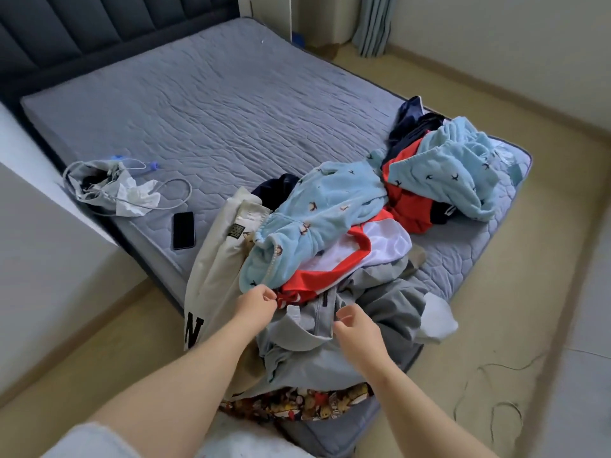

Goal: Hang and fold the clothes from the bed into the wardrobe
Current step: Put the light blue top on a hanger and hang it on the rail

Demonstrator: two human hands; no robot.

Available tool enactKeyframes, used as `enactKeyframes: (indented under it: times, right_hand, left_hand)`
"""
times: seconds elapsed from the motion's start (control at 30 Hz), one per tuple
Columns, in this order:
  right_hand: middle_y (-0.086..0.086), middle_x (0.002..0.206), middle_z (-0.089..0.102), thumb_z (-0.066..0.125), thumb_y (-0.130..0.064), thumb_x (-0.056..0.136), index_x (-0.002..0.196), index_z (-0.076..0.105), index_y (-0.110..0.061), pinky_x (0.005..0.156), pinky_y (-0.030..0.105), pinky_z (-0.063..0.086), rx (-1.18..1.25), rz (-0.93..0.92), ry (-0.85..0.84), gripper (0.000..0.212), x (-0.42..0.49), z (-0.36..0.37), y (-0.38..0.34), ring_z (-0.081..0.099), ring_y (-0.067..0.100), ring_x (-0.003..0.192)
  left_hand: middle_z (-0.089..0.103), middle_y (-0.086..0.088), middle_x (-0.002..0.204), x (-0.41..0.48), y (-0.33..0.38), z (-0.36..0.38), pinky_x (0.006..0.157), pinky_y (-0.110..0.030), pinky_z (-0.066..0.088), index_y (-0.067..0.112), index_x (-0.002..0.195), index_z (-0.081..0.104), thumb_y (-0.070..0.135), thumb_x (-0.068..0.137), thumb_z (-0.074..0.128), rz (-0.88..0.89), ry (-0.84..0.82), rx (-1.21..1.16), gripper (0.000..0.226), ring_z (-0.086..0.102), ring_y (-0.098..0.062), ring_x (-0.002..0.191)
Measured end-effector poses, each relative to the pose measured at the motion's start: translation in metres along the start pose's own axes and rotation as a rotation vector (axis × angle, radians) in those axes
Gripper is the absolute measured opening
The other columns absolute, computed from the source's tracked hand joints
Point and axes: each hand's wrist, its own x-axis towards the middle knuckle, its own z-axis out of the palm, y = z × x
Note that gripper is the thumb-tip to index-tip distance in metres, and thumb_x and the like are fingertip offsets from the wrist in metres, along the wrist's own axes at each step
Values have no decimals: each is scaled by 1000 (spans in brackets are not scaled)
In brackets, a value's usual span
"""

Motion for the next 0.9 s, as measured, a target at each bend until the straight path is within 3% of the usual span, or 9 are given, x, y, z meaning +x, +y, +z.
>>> enactKeyframes:
  times: [0.1, 0.2, 0.4, 0.47, 0.57, 0.7, 0.8, 0.87, 0.9]
  right_hand:
    - [-7, 93, 56, 44, -16, 89, 105, 50, -22, 56, 17, 41, -20, -2, -54, 18, 20, -18, 13, 48, 1, 68]
    - [-9, 95, 55, 45, -17, 89, 107, 52, -20, 62, 20, 42, -62, 1, -95, 20, 38, -32, 27, 49, 1, 74]
    - [-5, 105, 55, 45, -18, 88, 111, 53, -19, 66, 23, 40, -82, 31, -161, 24, 60, -48, 38, 53, 12, 92]
    - [-6, 105, 54, 44, -18, 88, 113, 52, -19, 64, 21, 39, -85, 32, -167, 26, 62, -51, 39, 53, 11, 92]
    - [-10, 101, 51, 44, -19, 89, 110, 50, -22, 65, 20, 38, -72, 41, -156, 22, 65, -56, 41, 50, 7, 89]
    - [-12, 92, 50, 44, -19, 89, 103, 48, -25, 66, 20, 42, -65, 60, -124, 16, 65, -60, 40, 51, 5, 83]
    - [-10, 99, 51, 44, -18, 89, 112, 51, -21, 66, 20, 41, -51, 61, -112, 25, 62, -56, 34, 51, 6, 86]
    - [-9, 103, 51, 44, -19, 89, 114, 51, -22, 61, 17, 39, -36, 61, -110, 26, 59, -51, 31, 51, 1, 84]
    - [-10, 103, 52, 44, -20, 90, 113, 51, -23, 58, 16, 39, -33, 62, -110, 25, 58, -49, 30, 50, -1, 82]
  left_hand:
    - [52, -6, 114, 10, 9, 14, 84, -22, 37, 14, 88, 60, -5, 86, 41, 34, 76, 107, 27, 50, -21, 106]
    - [38, -7, 132, 23, 18, 25, 92, -19, 30, 9, 116, 55, -14, 80, 39, 68, 152, 63, 46, 41, -22, 119]
    - [19, -8, 148, 59, 37, 33, 110, -39, 29, 12, 146, 19, 13, 81, 65, -186, 206, -223, 80, 27, -25, 134]
    - [36, -9, 136, 69, 40, 40, 100, -33, 36, 11, 140, 33, 15, 85, 63, -256, 134, -254, 62, 41, -26, 121]
    - [50, -5, 83, 77, 52, 51, 71, -26, 34, 10, 93, 55, 11, 92, 51, -261, 88, -267, 4, 43, -17, 70]
    - [48, -6, 101, 80, 54, 60, 53, -27, 35, 18, 97, 43, 10, 91, 52, -183, 118, -174, 14, 44, -17, 65]
    - [44, -9, 121, 79, 45, 56, 77, -32, 49, 21, 90, 61, -3, 84, 55, -108, -83, 8, 26, 52, -26, 99]
    - [38, -10, 134, 77, 38, 52, 101, -35, 40, 17, 115, 61, -2, 84, 57, -105, -182, 88, 36, 42, -27, 122]
    - [38, -10, 138, 75, 37, 50, 103, -33, 38, 14, 129, 52, 0, 85, 57, -109, -198, 82, 45, 42, -26, 123]
